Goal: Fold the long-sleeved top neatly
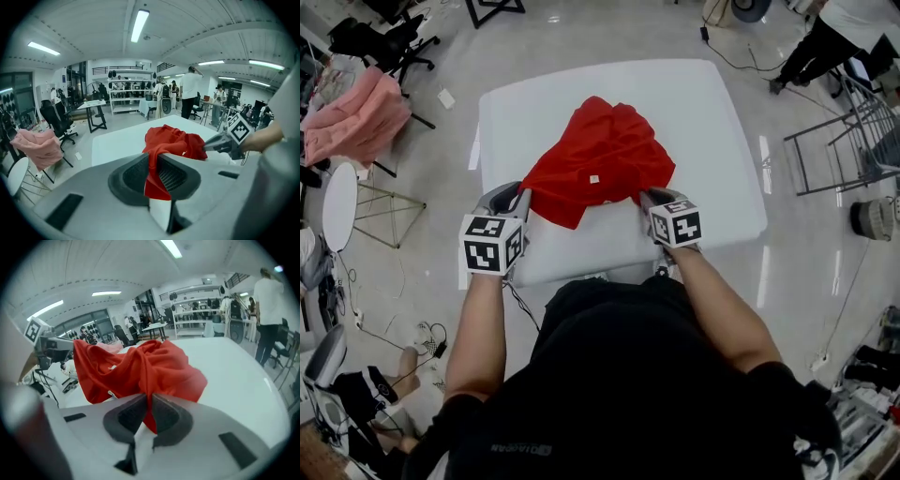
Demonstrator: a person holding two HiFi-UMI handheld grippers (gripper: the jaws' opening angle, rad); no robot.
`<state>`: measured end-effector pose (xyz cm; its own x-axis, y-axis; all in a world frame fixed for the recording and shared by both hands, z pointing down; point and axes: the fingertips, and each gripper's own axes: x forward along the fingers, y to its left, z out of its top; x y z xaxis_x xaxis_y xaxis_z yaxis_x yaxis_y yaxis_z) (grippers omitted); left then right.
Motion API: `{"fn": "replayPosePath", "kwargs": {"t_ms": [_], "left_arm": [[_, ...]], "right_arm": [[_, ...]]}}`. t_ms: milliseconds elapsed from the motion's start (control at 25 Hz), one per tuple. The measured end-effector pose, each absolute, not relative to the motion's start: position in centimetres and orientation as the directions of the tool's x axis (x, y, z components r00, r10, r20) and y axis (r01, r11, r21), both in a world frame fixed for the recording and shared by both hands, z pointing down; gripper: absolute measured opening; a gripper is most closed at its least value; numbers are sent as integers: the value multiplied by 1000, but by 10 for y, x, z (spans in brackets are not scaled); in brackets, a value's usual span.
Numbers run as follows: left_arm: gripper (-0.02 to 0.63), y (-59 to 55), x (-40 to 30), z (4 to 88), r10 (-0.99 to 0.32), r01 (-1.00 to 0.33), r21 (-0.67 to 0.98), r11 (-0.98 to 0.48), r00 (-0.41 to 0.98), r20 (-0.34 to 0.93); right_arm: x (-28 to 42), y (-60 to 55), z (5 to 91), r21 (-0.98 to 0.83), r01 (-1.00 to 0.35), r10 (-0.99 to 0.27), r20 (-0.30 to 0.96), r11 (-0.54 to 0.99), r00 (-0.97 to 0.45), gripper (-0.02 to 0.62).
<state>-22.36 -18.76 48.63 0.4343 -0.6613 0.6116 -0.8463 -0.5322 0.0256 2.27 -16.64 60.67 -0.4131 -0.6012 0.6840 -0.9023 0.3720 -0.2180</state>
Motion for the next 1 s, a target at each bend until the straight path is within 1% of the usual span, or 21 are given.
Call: {"fn": "replayPosePath", "kwargs": {"t_ms": [80,160,240,320,480,600,800,880,1000], "left_arm": [[54,-190,-232,481,-681,-853,0,-522,417,602],[54,-197,-236,469,-708,-860,-26,-510,403,580],[54,-205,-235,451,-736,-861,-51,-506,400,547],[54,-213,-228,423,-767,-853,-102,-512,400,502],[54,-224,-217,343,-837,-832,-253,-494,376,398],[54,-230,-211,274,-880,-848,-280,-450,367,301],[54,-201,-193,188,-923,-871,-308,-383,349,163],[54,-184,-186,167,-931,-871,-329,-364,339,133],[54,-162,-179,152,-936,-878,-325,-352,330,122]], "right_arm": [[46,-171,574,-82,-896,-656,652,436,-379,35],[73,-180,536,97,-864,-708,622,494,-335,34],[98,-194,494,247,-820,-757,579,516,-302,31],[117,-209,444,350,-785,-803,521,512,-291,29],[134,-225,340,454,-746,-859,403,487,-316,28],[144,-233,276,528,-707,-880,339,471,-334,28],[168,-214,210,627,-640,-893,254,444,-371,28],[176,-201,189,651,-625,-896,229,432,-381,28],[186,-184,169,699,-579,-894,213,421,-394,28]]}}
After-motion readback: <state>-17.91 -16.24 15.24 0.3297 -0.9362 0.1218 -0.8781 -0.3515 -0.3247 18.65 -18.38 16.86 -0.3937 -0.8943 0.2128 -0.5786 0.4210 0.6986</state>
